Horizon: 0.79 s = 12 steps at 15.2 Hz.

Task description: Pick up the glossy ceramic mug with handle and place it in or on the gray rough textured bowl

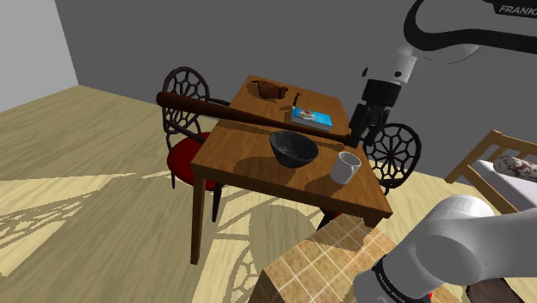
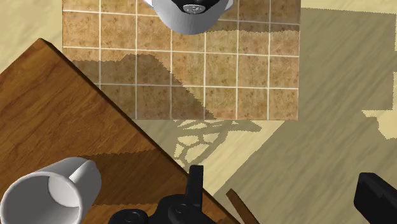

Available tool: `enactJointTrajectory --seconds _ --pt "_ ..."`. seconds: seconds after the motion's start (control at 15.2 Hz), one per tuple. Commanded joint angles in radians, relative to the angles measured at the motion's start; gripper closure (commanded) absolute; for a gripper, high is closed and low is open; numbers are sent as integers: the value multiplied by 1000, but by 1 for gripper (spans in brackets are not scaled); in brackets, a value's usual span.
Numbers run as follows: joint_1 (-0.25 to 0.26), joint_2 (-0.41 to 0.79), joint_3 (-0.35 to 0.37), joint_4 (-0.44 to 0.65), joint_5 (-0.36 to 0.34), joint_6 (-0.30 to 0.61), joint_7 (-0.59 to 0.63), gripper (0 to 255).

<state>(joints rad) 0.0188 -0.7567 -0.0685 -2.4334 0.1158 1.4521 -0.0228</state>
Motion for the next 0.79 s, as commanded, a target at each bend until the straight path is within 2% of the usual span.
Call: enactJointTrajectory --seconds 0.0,0.73 --pt "0 0 0 0 0 0 0 0" --pt "-84 133 -177 -96 -186 279 -231 0"
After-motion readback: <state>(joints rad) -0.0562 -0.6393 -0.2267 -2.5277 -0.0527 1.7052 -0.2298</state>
